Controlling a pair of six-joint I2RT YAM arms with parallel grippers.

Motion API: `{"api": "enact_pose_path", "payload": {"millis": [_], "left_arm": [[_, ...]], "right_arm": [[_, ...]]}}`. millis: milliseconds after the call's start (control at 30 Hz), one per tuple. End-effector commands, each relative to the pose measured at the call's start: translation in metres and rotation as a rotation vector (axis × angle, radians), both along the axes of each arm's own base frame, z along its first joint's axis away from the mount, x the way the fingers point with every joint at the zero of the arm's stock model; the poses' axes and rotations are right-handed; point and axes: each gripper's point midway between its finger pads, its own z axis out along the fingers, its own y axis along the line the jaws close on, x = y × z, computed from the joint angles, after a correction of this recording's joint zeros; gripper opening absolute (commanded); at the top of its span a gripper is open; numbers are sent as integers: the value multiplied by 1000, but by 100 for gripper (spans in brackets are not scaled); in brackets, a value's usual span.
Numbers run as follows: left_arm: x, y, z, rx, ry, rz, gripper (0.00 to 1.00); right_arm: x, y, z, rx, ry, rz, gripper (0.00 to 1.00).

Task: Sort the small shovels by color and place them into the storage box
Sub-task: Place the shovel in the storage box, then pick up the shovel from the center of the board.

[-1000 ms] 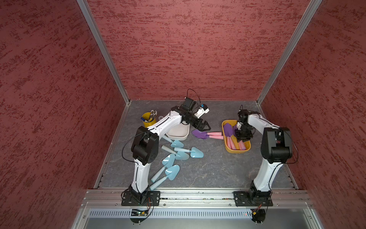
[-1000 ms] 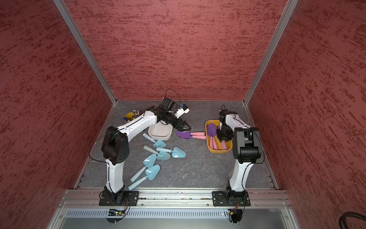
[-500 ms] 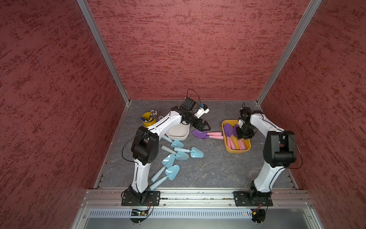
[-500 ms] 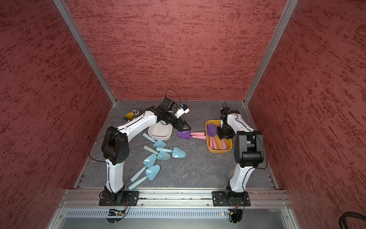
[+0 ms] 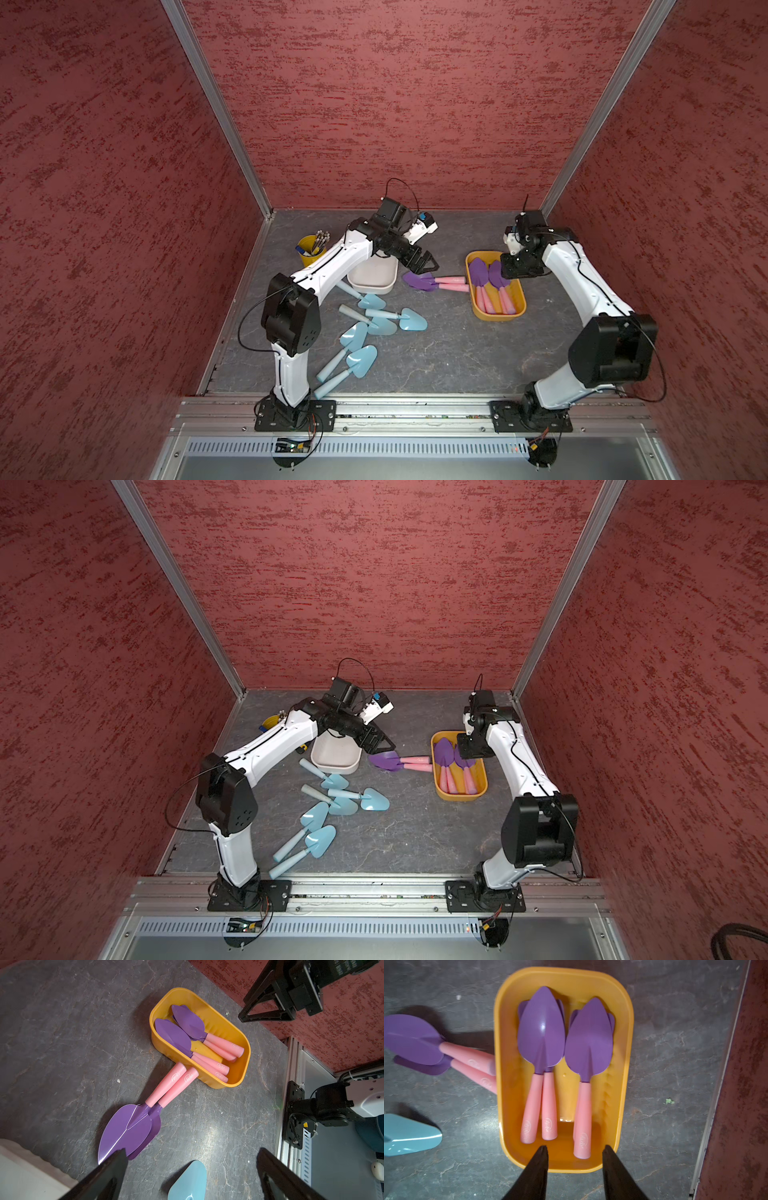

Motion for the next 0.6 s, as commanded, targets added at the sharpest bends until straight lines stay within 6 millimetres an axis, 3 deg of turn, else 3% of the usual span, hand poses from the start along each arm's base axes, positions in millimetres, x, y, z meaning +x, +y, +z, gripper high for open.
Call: {"api": "enact_pose_path", "payload": {"millis": [0, 233, 433, 567], "left_arm": [[-12, 16, 14, 22, -27, -24, 100], [-34, 51, 27, 49, -33, -41, 100], [-48, 90, 30, 16, -14, -19, 100], [-52, 115, 24, 12, -15, 25, 100]], "right_arm": [[2, 22, 29, 42, -102, 106, 46], [-4, 59, 61, 86, -243, 270, 44], [-5, 86, 68, 46, -266, 395, 42], [-5, 108, 58, -1, -216, 507, 41]]}}
